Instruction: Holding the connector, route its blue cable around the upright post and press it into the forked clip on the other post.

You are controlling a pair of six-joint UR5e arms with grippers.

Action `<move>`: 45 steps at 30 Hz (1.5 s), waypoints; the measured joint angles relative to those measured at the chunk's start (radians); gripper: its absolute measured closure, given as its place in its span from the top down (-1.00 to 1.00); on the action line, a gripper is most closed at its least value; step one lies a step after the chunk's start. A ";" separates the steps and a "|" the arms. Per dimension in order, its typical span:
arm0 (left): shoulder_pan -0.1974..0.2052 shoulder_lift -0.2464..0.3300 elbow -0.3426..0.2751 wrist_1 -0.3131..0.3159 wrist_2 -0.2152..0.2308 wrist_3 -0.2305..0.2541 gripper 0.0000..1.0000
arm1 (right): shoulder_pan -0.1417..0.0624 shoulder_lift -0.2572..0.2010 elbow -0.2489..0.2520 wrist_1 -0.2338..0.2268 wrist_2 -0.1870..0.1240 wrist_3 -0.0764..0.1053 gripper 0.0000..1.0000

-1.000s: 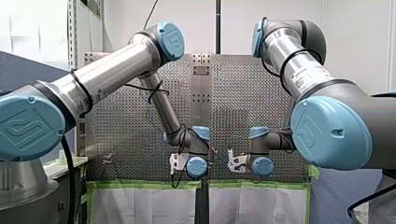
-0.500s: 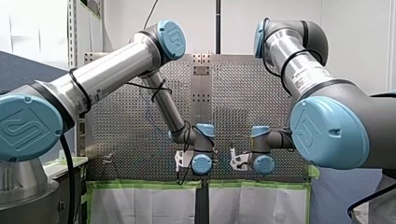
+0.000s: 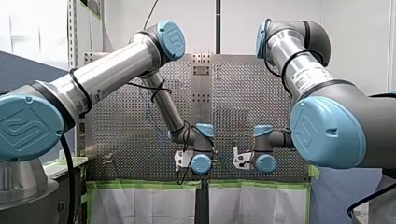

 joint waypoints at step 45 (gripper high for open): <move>0.050 -0.035 0.088 -0.085 0.085 -0.032 -0.98 | -0.043 0.005 -0.025 0.005 -0.011 0.017 -0.27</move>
